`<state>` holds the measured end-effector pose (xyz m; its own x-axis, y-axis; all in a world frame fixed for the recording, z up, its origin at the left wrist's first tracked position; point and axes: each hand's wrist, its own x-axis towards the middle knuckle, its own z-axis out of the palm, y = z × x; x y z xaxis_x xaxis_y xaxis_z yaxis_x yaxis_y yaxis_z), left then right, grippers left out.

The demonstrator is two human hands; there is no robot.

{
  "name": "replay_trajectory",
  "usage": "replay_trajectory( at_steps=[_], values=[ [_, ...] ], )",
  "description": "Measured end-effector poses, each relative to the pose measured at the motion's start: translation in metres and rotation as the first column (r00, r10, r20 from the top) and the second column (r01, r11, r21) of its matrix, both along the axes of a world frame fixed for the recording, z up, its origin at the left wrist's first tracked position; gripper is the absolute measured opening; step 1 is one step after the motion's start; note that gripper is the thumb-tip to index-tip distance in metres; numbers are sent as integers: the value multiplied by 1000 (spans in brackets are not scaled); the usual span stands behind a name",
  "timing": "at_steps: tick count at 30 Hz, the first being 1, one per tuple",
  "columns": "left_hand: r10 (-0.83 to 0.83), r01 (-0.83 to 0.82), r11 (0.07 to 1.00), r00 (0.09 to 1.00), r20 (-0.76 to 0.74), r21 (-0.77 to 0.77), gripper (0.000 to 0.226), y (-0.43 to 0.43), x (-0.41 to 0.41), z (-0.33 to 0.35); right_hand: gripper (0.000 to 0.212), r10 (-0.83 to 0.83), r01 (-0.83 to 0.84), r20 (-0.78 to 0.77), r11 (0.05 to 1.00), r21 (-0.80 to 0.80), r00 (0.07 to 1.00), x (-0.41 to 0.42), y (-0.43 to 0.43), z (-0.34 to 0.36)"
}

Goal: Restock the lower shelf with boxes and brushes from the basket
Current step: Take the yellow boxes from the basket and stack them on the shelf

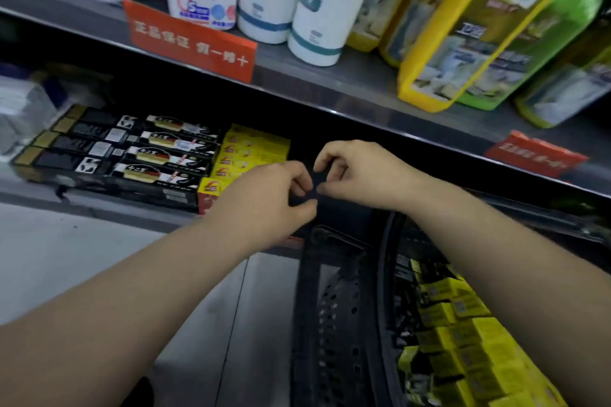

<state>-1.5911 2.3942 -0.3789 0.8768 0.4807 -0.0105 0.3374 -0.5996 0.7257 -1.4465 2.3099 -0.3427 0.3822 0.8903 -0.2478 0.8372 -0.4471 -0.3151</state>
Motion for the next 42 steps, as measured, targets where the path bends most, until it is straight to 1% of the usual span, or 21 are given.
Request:
replay_trajectory(
  at_steps=[2, 5, 7, 9, 11, 14, 16, 19, 23, 26, 28, 29, 31, 32, 34, 36, 37, 38, 40, 41, 42],
  values=[
    [-117, 110, 985, 992, 50, 130, 20, -21, 7, 5, 15, -99, 108, -95, 990, 94, 991, 6, -42, 14],
    [-329, 307, 925, 942, 68, 226, 25, -56, 19, 16, 18, -247, 274, -169, 948, 161, 954, 19, -109, 21],
    [-427, 397, 882, 901, 73, 253, 25, -84, 28, 23, 18, -351, 368, -141, 921, 127, 926, 29, -155, 14],
    [-486, 454, 855, 870, 83, 252, 23, -113, 36, 28, 17, -422, 422, -23, 905, 55, 906, 37, -201, 0],
    [-529, 502, 832, 846, 66, 237, 20, -139, 43, 29, 19, -435, 444, 108, 893, -78, 894, 43, -246, -19],
    [-581, 570, 796, 814, -10, 204, 20, -168, 51, 25, 39, -470, 493, 149, 835, -245, 870, 46, -302, -49],
    [-598, 597, 775, 799, -68, 205, 20, -180, 56, 21, 52, -530, 545, 128, 800, -251, 838, 48, -324, -64],
    [-595, 608, 780, 794, -126, 150, 19, -193, 58, 14, 60, -567, 577, 110, 797, -178, 817, 56, -331, -79],
    [-553, 550, 833, 818, -160, -65, 12, -199, 56, 2, 65, -510, 523, 118, 837, -160, 852, 69, -315, -101],
    [-529, 496, 844, 833, -161, -205, 10, -203, 59, -3, 51, -320, 378, 243, 890, -254, 916, 78, -306, -101],
    [-489, 435, 850, 861, -139, -295, 13, -205, 63, -3, 46, -189, 288, 337, 917, -276, 922, 78, -306, -85],
    [-453, 393, 860, 881, -133, -326, 17, -205, 65, -4, 46, -157, 256, 362, 935, -244, 919, 74, -307, -74],
    [-359, 264, 856, 922, -144, -444, 29, -206, 67, -5, 46, -101, 142, 401, 987, -73, 910, 55, -310, -47],
    [-317, 176, 806, 935, -161, -566, 35, -206, 68, -4, 46, -63, 63, 413, 998, 14, 909, 42, -311, -33],
    [-308, 4, 580, 927, -215, -814, 46, -209, 70, -2, 46, 34, -105, 449, 985, 134, 893, 12, -314, -17],
    [-369, -103, 343, 899, -235, -934, 47, -213, 70, -1, 49, 107, -204, 452, 964, 172, 886, -21, -311, -16],
    [-386, -126, 282, 893, -233, -951, 45, -215, 68, -2, 47, 134, -241, 450, 952, 190, 883, -34, -306, -17],
    [-380, -142, 277, 892, -244, -950, 41, -217, 66, -4, 44, 153, -268, 452, 942, 204, 879, -44, -301, -20],
    [-289, -191, 325, 912, -290, -926, 33, -216, 65, -9, 44, 144, -256, 426, 942, 219, 893, -46, -293, -25],
    [-230, -217, 342, 924, -305, -914, 32, -214, 65, -11, 46, 92, -183, 368, 958, 221, 925, -39, -290, -27],
    [-187, -235, 354, 931, -314, -905, 31, -211, 66, -13, 49, -11, -52, 287, 976, 210, 958, -28, -290, -30]
  ],
)
